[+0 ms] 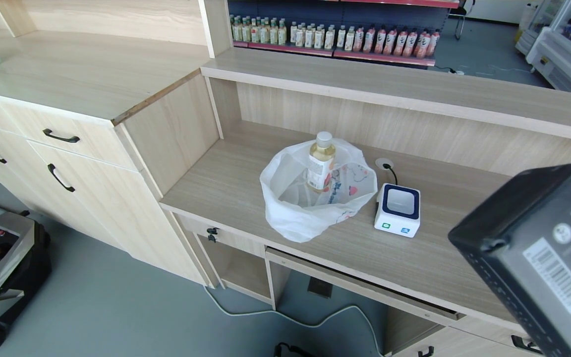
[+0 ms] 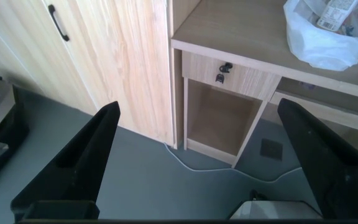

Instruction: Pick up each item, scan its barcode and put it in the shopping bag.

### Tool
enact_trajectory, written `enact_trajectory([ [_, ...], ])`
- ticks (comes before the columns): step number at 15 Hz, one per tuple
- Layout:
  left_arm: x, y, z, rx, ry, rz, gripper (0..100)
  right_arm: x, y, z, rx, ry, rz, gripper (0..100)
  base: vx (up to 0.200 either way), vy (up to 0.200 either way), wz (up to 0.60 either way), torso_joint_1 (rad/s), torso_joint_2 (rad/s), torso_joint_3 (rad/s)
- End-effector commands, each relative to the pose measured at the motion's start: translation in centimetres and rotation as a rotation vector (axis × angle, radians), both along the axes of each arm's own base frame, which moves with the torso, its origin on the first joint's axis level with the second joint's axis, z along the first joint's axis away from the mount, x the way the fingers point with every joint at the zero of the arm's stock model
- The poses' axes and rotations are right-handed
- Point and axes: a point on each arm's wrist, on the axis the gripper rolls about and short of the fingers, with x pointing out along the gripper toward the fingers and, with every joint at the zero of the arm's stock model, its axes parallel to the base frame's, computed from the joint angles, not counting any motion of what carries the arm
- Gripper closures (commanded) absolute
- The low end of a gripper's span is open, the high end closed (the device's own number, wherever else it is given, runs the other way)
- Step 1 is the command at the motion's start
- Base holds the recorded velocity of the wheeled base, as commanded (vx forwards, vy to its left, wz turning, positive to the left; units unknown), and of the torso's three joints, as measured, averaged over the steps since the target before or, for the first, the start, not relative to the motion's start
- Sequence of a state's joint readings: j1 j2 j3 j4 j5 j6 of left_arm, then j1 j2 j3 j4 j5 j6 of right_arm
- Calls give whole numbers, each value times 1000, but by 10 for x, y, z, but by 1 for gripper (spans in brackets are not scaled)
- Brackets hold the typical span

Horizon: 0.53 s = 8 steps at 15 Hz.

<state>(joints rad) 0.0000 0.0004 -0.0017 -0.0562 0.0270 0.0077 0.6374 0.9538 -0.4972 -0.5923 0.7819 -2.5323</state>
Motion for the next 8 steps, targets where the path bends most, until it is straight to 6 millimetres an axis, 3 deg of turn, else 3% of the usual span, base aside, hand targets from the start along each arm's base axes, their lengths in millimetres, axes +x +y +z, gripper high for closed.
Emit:
enact_trajectory([
  [1,0,0,0,0,-1,1,0,-2,-1,1,3,-5,1,100,0,0,0,0,0,0],
  [8,0,0,0,0,-1,-1,0,-4,-3,1,5,-7,0,100,0,0,0,0,0,0],
])
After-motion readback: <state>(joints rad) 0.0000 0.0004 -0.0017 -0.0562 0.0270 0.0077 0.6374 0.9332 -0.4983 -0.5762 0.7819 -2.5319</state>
